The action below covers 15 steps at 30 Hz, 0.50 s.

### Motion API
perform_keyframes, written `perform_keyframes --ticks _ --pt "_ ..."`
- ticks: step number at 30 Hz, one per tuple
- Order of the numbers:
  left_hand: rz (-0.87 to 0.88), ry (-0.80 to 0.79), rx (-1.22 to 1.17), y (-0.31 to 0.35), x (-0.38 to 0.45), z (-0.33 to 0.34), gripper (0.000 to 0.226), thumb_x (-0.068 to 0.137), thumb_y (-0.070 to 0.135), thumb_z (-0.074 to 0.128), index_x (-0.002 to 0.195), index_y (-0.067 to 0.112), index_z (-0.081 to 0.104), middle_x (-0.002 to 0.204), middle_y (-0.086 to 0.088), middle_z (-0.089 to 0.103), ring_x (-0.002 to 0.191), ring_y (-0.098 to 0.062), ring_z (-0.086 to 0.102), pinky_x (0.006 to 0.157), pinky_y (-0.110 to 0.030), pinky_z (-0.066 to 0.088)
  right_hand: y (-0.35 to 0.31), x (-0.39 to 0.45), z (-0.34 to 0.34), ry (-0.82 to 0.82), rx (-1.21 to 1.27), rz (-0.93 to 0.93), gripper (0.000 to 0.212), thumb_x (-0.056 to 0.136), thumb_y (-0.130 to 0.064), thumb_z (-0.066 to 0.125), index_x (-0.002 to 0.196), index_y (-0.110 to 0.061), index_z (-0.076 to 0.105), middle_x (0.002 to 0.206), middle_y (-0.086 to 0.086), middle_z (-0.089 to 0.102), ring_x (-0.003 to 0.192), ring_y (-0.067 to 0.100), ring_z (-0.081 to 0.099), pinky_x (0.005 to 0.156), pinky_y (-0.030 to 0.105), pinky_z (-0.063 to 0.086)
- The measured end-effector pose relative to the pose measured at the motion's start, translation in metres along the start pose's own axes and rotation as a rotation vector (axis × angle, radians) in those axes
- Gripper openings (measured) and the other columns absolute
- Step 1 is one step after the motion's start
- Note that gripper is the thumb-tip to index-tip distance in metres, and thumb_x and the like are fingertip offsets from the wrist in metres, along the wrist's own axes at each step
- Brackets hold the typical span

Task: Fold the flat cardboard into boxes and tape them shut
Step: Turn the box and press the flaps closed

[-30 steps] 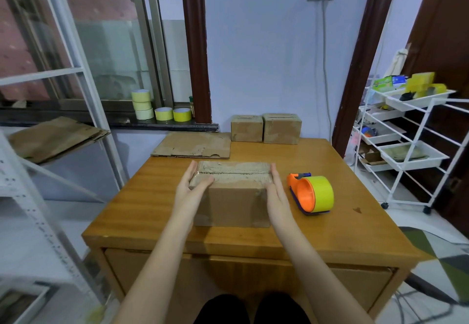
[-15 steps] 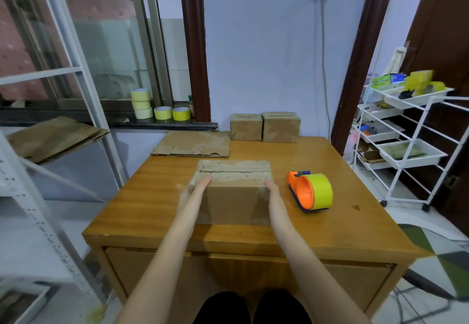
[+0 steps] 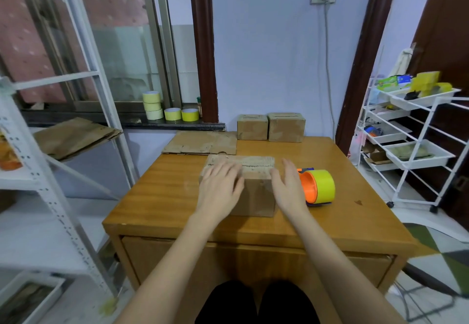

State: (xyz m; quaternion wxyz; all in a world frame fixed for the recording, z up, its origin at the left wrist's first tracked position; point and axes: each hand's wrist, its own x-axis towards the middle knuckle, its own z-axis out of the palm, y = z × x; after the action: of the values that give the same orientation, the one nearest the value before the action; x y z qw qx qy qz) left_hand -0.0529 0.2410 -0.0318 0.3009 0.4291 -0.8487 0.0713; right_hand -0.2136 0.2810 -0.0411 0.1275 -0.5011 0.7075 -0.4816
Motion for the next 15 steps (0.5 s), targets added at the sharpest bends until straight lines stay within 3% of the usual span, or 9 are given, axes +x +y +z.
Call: perform_keyframes --ticks 4,7,12,15 --pt "0.001 -0.068 0.012 -0.001 -0.003 0.003 0.045 0.101 0.040 0.034 0.143 0.024 0.041 0.149 0.006 0.039 0.139 -0.011 0.030 0.116 -0.028 0.012 -0.017 0.028 -0.012 -0.212 -0.288 -0.246 0.043 0.101 -0.029 0.037 0.138 -0.012 0.050 0.153 0.005 0.035 0.145 0.018 0.019 0.117 0.036 0.017" --pt "-0.007 -0.131 -0.031 -0.008 -0.001 0.000 0.045 0.101 0.042 0.034 0.143 0.027 0.040 0.150 0.009 0.037 0.140 -0.009 0.027 0.116 -0.027 0.010 -0.015 0.041 -0.016 -0.365 -0.439 -0.245 0.044 0.099 -0.032 0.040 0.140 -0.018 0.047 0.152 0.004 0.036 0.143 0.021 0.024 0.115 0.040 0.023" --pt "0.014 -0.231 0.085 -0.018 0.007 0.000 0.046 0.102 0.047 0.022 0.146 0.037 0.031 0.158 0.007 0.020 0.147 -0.013 0.007 0.115 -0.034 -0.010 -0.007 0.031 -0.031 -0.237 -0.593 -0.288 0.038 0.099 -0.036 0.038 0.134 -0.031 0.054 0.136 -0.004 0.048 0.123 0.022 0.037 0.099 0.039 0.035" --pt "-0.060 -0.290 0.119 -0.017 0.014 0.003 0.046 0.103 0.046 0.015 0.147 0.043 0.027 0.161 0.000 0.007 0.148 -0.018 -0.003 0.116 -0.039 -0.010 -0.005 0.012 -0.036 -0.145 -0.621 -0.298 0.037 0.099 -0.041 0.037 0.130 -0.032 0.057 0.124 0.000 0.049 0.113 0.024 0.037 0.091 0.038 0.036"
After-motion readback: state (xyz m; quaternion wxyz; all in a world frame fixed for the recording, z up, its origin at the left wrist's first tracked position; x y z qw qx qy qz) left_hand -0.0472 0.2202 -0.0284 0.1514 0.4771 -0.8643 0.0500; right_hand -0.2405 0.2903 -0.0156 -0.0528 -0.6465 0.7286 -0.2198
